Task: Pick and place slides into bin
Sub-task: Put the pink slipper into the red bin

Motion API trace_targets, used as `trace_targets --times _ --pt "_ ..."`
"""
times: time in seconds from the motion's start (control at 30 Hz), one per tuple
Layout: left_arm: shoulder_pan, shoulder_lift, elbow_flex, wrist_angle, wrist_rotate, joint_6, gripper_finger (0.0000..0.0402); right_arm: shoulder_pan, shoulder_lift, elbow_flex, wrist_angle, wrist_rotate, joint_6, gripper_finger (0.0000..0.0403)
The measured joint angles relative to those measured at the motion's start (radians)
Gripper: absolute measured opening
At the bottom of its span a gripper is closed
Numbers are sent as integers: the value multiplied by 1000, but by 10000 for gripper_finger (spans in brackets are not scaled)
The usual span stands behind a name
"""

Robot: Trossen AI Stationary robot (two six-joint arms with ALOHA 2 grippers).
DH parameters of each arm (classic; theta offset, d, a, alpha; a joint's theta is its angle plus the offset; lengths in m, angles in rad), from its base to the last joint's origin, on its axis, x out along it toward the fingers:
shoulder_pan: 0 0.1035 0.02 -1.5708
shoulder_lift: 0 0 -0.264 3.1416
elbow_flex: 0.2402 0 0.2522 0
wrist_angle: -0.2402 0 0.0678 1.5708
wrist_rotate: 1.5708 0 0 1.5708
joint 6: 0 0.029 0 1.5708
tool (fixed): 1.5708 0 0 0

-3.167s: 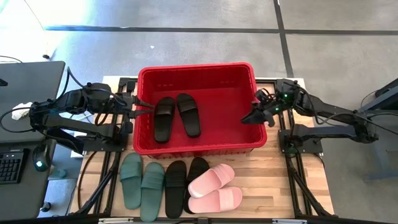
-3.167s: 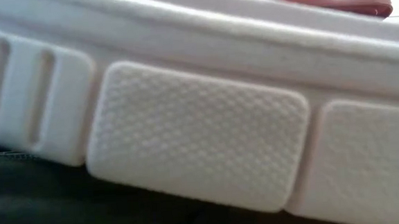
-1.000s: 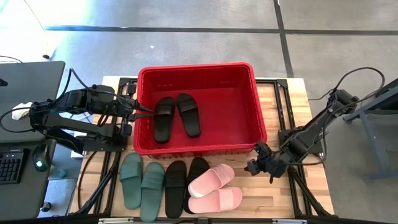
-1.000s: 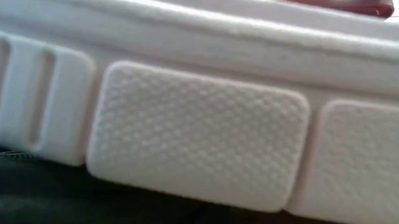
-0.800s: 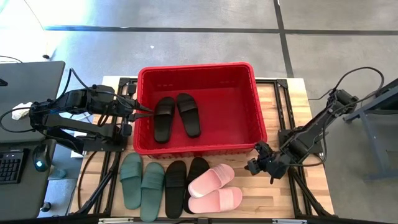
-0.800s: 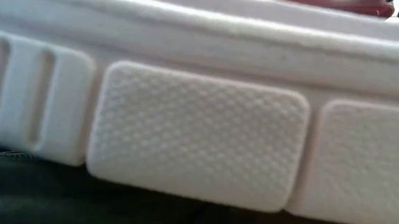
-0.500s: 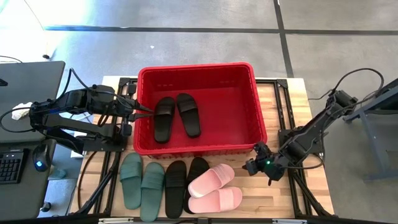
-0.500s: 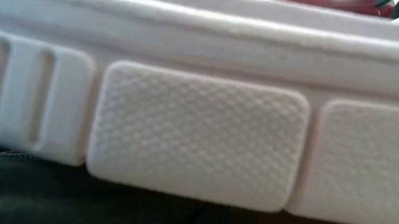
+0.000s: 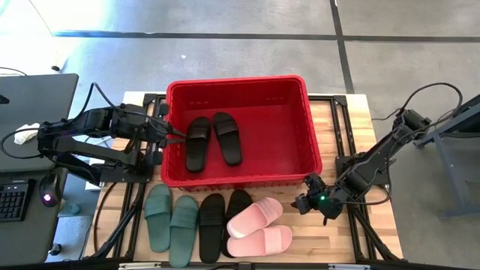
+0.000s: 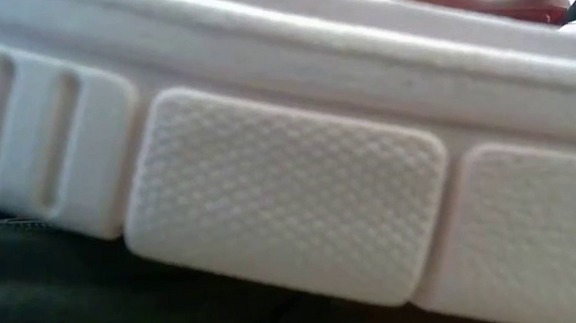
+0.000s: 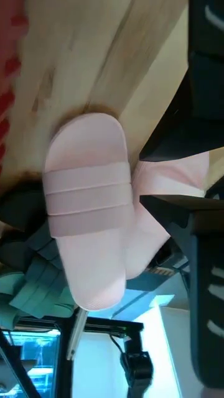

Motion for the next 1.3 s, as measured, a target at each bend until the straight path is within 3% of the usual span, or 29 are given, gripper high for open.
trace_targets --times 0.2,0.27,0.43,0.53,0.73,1.17,1.3 --pt "0 -2 0 2 0 0 46 -8 74 -6 25 -213 47 87" --pt "0 -2 0 1 3 3 46 -8 126 -5 76 -234 40 87" --pt "0 -2 0 7 3 3 46 -8 192 -3 235 -177 -18 87" --pt "0 -2 0 15 3 3 46 -1 209 -6 253 -130 -22 87" --pt "0 -2 0 18 4 3 46 14 243 -5 304 -150 7 87" --pt "0 -2 0 1 15 3 46 10 330 -4 518 8 28 88" --pt "0 -2 0 1 46 3 46 10 374 -4 585 17 18 108"
